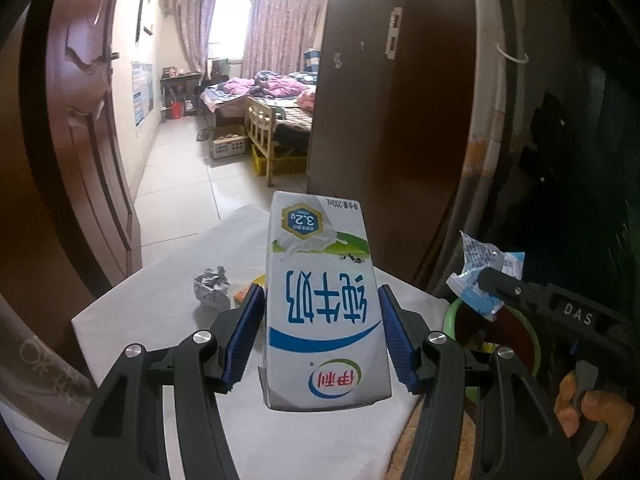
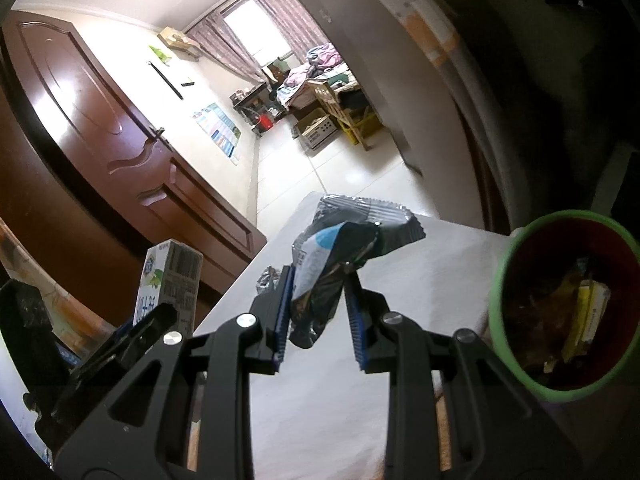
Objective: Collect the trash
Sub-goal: 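Carry both items over the green bin and open both tools to drop them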
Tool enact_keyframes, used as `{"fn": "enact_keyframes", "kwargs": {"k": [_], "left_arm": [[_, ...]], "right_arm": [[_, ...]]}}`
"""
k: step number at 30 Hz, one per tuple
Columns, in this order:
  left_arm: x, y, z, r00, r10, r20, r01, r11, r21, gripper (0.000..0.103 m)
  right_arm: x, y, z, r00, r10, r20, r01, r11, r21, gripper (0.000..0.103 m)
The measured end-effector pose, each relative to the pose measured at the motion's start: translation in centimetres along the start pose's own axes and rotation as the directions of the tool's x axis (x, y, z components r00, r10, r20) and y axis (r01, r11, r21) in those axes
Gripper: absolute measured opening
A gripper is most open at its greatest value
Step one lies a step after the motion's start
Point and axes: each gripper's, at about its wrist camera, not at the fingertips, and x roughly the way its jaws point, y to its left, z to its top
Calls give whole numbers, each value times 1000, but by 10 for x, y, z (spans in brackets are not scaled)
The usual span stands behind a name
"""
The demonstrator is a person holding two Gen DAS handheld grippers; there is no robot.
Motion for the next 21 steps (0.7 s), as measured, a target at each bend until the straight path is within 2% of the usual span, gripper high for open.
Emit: {"fn": "enact_keyframes", "kwargs": {"k": [12,21], "left_arm": [[17,-22,-7,997,-54,-53,56,998,30,52],[31,-31,-6,994,-65,-86,68,997,38,51]], "right_arm": [[-4,-34,2,999,-44,7,44,998,55,27],[0,-52,1,998,-61,-3,61,994,91,27]]}}
